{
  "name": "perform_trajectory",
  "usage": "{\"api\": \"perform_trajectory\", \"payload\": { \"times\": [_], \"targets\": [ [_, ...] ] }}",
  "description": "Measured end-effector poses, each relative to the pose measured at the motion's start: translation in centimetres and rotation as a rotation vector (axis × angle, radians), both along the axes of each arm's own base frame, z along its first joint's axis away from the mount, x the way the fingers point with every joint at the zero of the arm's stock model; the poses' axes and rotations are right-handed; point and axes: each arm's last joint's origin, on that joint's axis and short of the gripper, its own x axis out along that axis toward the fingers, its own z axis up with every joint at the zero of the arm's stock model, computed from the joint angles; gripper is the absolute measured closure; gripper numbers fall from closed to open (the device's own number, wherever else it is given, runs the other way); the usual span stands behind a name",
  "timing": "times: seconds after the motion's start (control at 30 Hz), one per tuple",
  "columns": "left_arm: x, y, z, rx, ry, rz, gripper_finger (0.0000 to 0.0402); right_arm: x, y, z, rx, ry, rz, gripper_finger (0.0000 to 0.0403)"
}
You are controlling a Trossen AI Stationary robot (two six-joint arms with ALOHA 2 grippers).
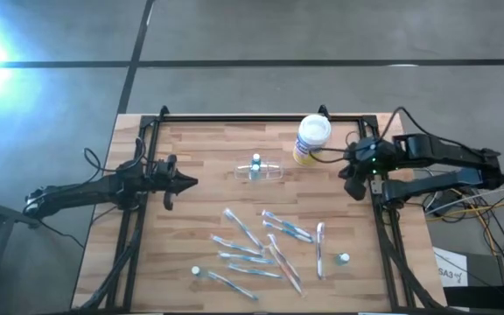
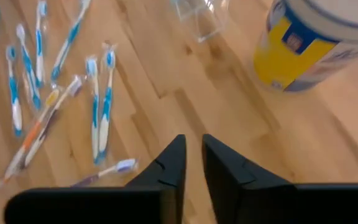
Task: Pick & Place toothbrushing station
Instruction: Put the blue mouthwash into the transparent organizer
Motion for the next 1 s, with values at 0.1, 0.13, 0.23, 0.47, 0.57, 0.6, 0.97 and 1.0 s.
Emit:
{"api": "perform_trajectory", "payload": {
  "times": [0.1, 0.13, 0.23, 0.47, 0.57, 0.6, 0.97, 1.0],
  "targets": [
    [0.0, 0.0, 0.0, 0.011, 0.001, -0.002, 0.0376, 0.5, 0.5, 0.3, 0.01, 0.082, 0.027, 0.0313],
    [0.0, 0.0, 0.0, 0.017, 0.001, -0.002, 0.0376, 0.5, 0.7, 0.5, 0.018, 0.104, 0.027, 0.0302],
    [0.0, 0.0, 0.0, 0.039, 0.002, -0.004, 0.0376, 0.6, 1.4, 1.3, 0.045, 0.144, 0.024, 0.027],
    [0.0, 0.0, 0.0, 0.06, 0.004, -0.007, 0.0376, 1.7, 3.8, 1.8, 0.112, 0.19, 0.164, 0.0221],
    [0.0, 0.0, 0.0, 0.066, 0.008, -0.008, 0.0376, 2.3, 4.8, 1.5, 0.16, 0.225, 0.184, 0.0211],
    [0.0, 0.0, 0.0, 0.073, 0.009, -0.009, 0.0376, 2.5, 5.0, 1.4, 0.169, 0.236, 0.18, 0.0209],
    [0.0, 0.0, -0.1, 0.084, 0.012, -0.011, 0.0376, 4.8, 8.0, -1.0, 0.361, 0.449, 0.079, 0.0209],
    [0.0, 0.0, -0.1, 0.084, 0.012, -0.011, 0.0376, 5.1, 8.2, -1.3, 0.377, 0.472, 0.058, 0.0209]
  ]
}}
